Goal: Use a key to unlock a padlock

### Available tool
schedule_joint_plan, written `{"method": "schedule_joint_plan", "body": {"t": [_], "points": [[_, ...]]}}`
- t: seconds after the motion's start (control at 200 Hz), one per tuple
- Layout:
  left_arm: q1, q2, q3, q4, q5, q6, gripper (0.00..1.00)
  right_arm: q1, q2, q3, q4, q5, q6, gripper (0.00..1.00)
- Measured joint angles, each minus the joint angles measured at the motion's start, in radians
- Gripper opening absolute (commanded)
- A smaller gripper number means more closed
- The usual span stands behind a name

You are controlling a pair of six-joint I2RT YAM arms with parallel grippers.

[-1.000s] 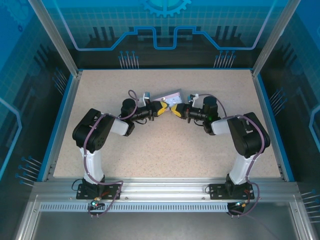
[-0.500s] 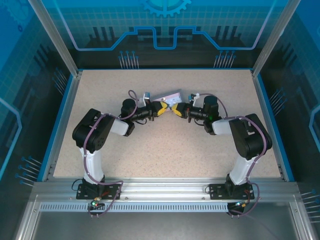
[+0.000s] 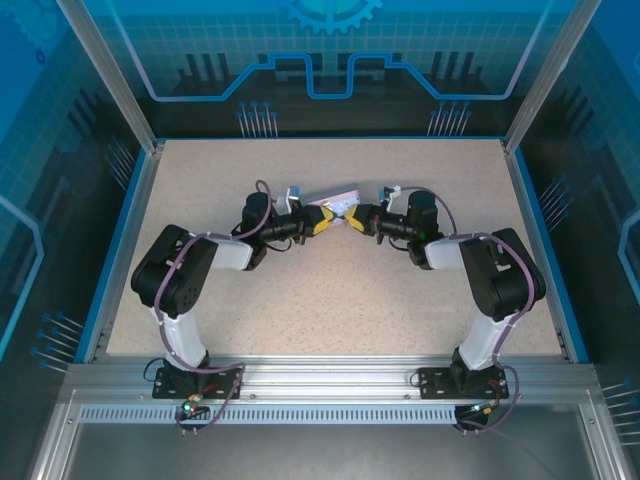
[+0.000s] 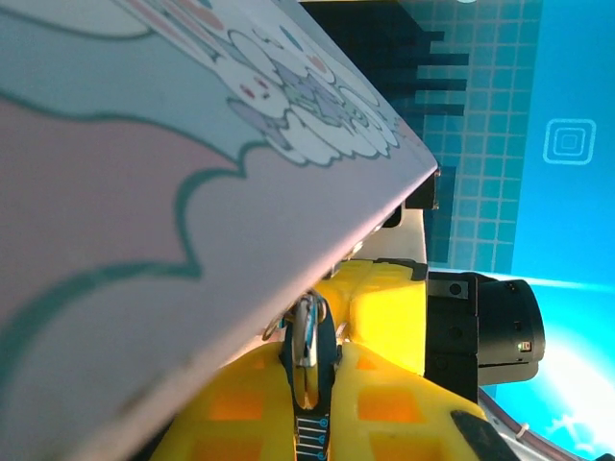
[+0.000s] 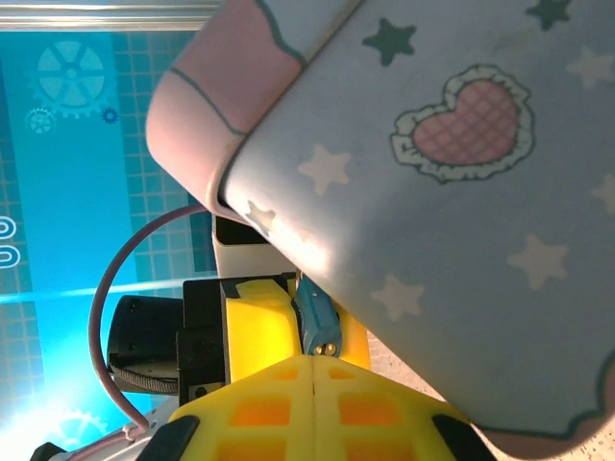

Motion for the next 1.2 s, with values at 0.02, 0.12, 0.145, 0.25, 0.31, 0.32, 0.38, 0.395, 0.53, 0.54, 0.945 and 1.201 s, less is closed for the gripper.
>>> {"method": "schedule_joint_plan", "body": {"t": [0.02, 0.12, 0.145, 0.25, 0.31, 0.32, 0.38, 0.395, 0.53, 0.54, 0.945, 1.201], "points": [[0.000, -0.001, 0.000, -0.001, -0.003, 0.000, 0.00, 0.001, 0.000, 0.000, 0.002, 0.003, 0.000, 0.00], [-0.003, -0.004, -0.010, 0.005, -0.014, -0.003, 0.00, 0.010, 0.000, -0.011, 0.018, 0.024, 0.003, 0.00], [-0.004, -0.004, -0.013, 0.010, -0.019, -0.005, 0.00, 0.012, 0.000, -0.014, 0.021, 0.032, 0.005, 0.00], [-0.005, -0.004, -0.027, 0.040, -0.039, -0.023, 0.00, 0.026, 0.000, -0.038, 0.053, 0.069, 0.023, 0.00], [-0.006, -0.003, -0.036, 0.061, -0.053, -0.042, 0.00, 0.037, 0.000, -0.053, 0.078, 0.093, 0.038, 0.00], [-0.006, -0.003, -0.037, 0.065, -0.056, -0.045, 0.00, 0.039, 0.000, -0.057, 0.082, 0.098, 0.038, 0.00], [-0.008, 0.000, -0.045, 0.093, -0.073, -0.065, 0.00, 0.051, 0.004, -0.073, 0.112, 0.119, 0.058, 0.00], [-0.008, 0.001, -0.046, 0.098, -0.077, -0.068, 0.00, 0.054, 0.006, -0.077, 0.117, 0.124, 0.060, 0.00], [-0.019, 0.007, -0.054, 0.132, -0.114, -0.091, 0.00, 0.076, 0.027, -0.094, 0.171, 0.167, 0.097, 0.00], [-0.020, 0.007, -0.054, 0.134, -0.116, -0.091, 0.00, 0.076, 0.029, -0.094, 0.174, 0.171, 0.101, 0.00], [-0.024, 0.014, -0.054, 0.152, -0.138, -0.090, 0.00, 0.076, 0.036, -0.095, 0.200, 0.195, 0.124, 0.00], [-0.027, 0.013, -0.054, 0.139, -0.138, -0.072, 0.00, 0.069, 0.027, -0.090, 0.179, 0.187, 0.123, 0.00]]}}
